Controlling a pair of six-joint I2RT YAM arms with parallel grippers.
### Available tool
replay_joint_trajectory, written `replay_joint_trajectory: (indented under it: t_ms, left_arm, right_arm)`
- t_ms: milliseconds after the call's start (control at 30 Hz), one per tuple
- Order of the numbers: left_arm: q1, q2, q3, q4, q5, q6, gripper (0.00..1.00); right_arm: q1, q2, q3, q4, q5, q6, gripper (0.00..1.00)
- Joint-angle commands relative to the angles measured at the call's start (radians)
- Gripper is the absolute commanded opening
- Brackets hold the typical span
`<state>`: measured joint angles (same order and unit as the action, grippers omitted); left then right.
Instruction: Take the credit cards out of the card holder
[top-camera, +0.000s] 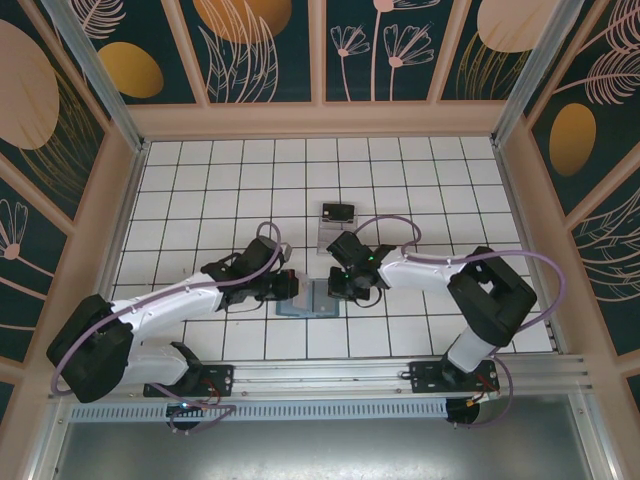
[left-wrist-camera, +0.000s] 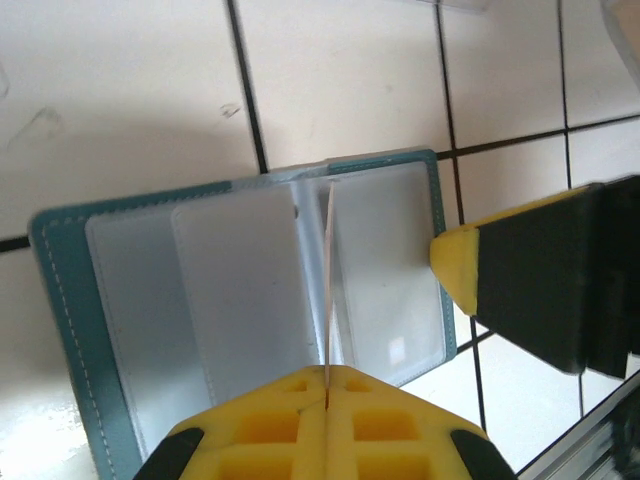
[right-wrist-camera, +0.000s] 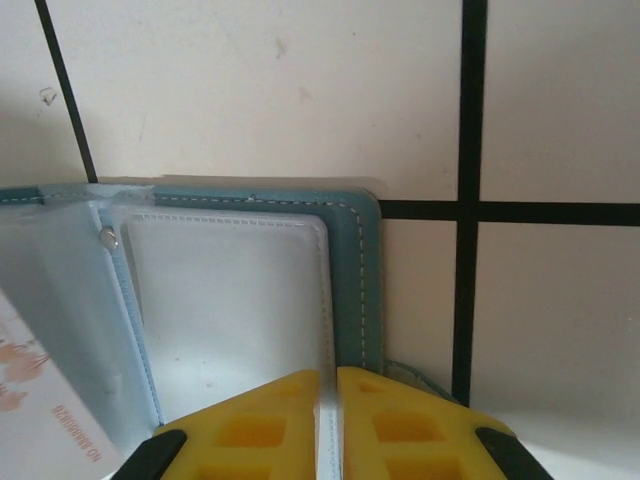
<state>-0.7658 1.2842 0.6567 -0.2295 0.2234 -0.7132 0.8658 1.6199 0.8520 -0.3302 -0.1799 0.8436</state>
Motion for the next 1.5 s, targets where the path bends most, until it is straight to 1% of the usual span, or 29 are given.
replay_joint_trajectory:
  t_ms: [0, 133, 300, 367, 433, 500, 567, 700, 800, 900, 1133, 1233, 1367, 1467]
  left_arm:
    - [-0.003, -0.023, 0.071, -0.077, -0.02, 0.2, 0.0]
    - [-0.004, 0.017, 0.167, -0.142, -0.066, 0.357, 0.0]
    - [-0.004, 0.108, 0.298, -0.212, -0.145, 0.553, 0.0]
    - [-0.004, 0.137, 0.353, -0.227, -0.135, 0.637, 0.0]
    - [-0.003, 0.152, 0.385, -0.228, -0.097, 0.733, 0.0]
    - [-0.004, 0.17, 0.418, -0.228, -0.112, 0.835, 0.0]
    - [-0.004, 0.203, 0.471, -0.263, -0.114, 0.935, 0.0]
    - [-0.004, 0.293, 0.604, -0.355, -0.097, 1.128, 0.0]
    - [-0.004, 0.35, 0.678, -0.388, -0.087, 1.272, 0.0]
    - [-0.004, 0.412, 0.743, -0.407, -0.117, 1.368, 0.0]
    - [-0.002, 0.65, 1.007, -0.589, -0.123, 1.475, 0.0]
    - [-0.003, 0.745, 1.114, -0.705, -0.111, 1.506, 0.0]
    - [0.004, 0.838, 1.223, -0.757, -0.149, 1.505, 0.0]
    - [0.007, 0.884, 1.272, -0.774, -0.177, 1.513, 0.0]
  right_arm:
    - [0.003, -0.055, 0.013, -0.047, 0.042, -0.018, 0.14]
    - [-0.008, -0.096, 0.024, -0.061, 0.064, -0.021, 0.15]
    - [-0.041, -0.158, 0.024, -0.083, 0.09, -0.027, 0.15]
    - [-0.057, -0.186, 0.023, -0.101, 0.109, -0.027, 0.15]
    - [-0.07, -0.216, 0.018, -0.128, 0.152, -0.024, 0.15]
    - [-0.079, -0.245, 0.012, -0.161, 0.207, -0.021, 0.15]
    - [-0.092, -0.272, 0.004, -0.183, 0.242, -0.02, 0.15]
    - [-0.112, -0.337, -0.024, -0.192, 0.262, -0.032, 0.15]
    - [-0.13, -0.38, -0.034, -0.216, 0.286, -0.033, 0.16]
    - [-0.153, -0.422, -0.042, -0.235, 0.304, -0.039, 0.16]
    - [-0.198, -0.502, -0.081, -0.254, 0.314, -0.035, 0.16]
    - [-0.213, -0.528, -0.095, -0.265, 0.312, -0.032, 0.16]
    - [-0.225, -0.563, -0.117, -0.272, 0.305, -0.024, 0.16]
    - [-0.232, -0.583, -0.131, -0.278, 0.304, -0.02, 0.16]
